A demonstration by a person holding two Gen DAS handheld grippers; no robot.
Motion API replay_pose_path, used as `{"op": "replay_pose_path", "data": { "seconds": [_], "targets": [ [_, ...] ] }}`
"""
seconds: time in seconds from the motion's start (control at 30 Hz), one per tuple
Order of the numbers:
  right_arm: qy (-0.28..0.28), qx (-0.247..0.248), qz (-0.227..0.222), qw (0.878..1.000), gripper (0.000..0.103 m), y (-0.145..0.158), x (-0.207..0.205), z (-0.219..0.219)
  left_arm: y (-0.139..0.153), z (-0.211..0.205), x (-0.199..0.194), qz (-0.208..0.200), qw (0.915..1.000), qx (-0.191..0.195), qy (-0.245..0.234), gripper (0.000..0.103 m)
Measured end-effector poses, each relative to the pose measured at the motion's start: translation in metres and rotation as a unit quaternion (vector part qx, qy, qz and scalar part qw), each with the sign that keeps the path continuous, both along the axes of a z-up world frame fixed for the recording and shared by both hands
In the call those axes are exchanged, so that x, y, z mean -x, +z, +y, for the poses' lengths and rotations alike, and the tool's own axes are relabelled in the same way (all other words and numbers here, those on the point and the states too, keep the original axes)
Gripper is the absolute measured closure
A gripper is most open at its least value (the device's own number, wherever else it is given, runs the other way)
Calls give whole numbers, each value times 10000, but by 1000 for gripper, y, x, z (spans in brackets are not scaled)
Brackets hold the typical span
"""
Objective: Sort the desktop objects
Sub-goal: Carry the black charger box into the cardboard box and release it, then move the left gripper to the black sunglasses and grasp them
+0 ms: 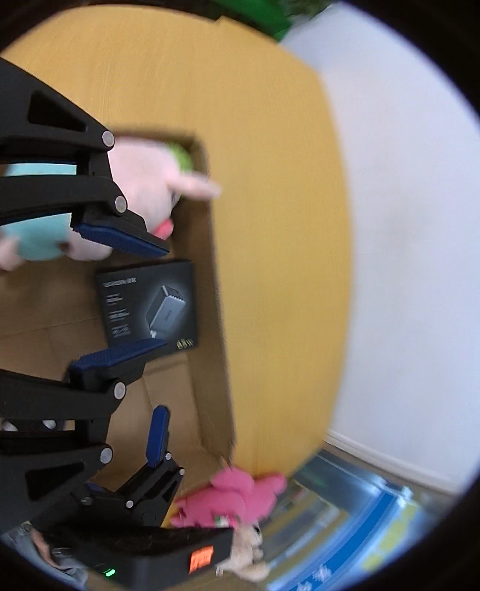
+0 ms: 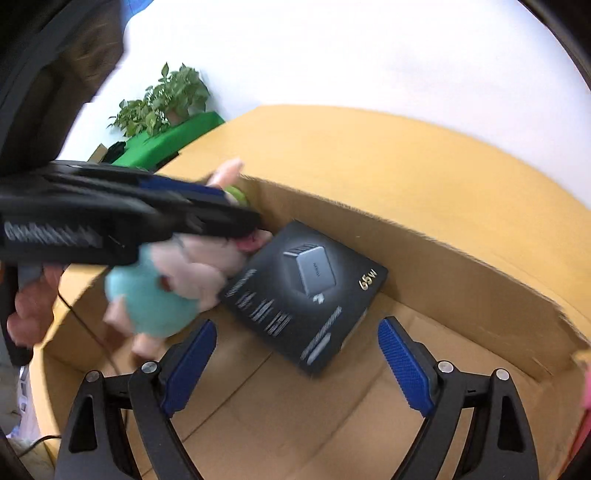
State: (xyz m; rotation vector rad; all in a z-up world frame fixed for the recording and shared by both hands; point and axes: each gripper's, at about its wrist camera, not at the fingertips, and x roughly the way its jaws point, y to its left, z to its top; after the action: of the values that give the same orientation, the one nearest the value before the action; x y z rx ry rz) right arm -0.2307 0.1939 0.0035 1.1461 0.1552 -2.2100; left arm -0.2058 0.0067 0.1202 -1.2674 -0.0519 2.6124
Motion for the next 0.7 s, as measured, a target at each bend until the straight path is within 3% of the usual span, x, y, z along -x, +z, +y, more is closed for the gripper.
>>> {"op": "replay_pose_path", "data": {
  "seconds": [0.1,0.17,0.23,0.33,0.43,0.5,0.6,0.7],
  "targets": [
    [-104,-46,362,9993,12,34,-40,7,44,-21,-62,800,9968,13,44,49],
    [-163,-47,715,9973,8,66,-65,0,66,-25,-93,1321,9910,122,157,35],
    [-286,16,1058,9940,3,87,-102,4,88,-33,-144,2099,9765,342,339,23],
    [-778,245,1583,9840,0,116,-154,7,102,-32,-193,2839,9563,531,448,22],
    [-1122,283,1851,9759,0,128,-186,-4,97,-14,-222,3038,9500,605,405,18],
    [-1322,216,2022,9701,0,127,-217,-6,86,-13,-246,2982,9520,593,357,18],
    [-1456,192,2119,9662,0,135,-248,-7,64,15,-248,2815,9579,516,242,18],
    [-1516,123,2226,9630,1,130,-272,-9,46,16,-260,2742,9602,419,313,19]
  ]
}}
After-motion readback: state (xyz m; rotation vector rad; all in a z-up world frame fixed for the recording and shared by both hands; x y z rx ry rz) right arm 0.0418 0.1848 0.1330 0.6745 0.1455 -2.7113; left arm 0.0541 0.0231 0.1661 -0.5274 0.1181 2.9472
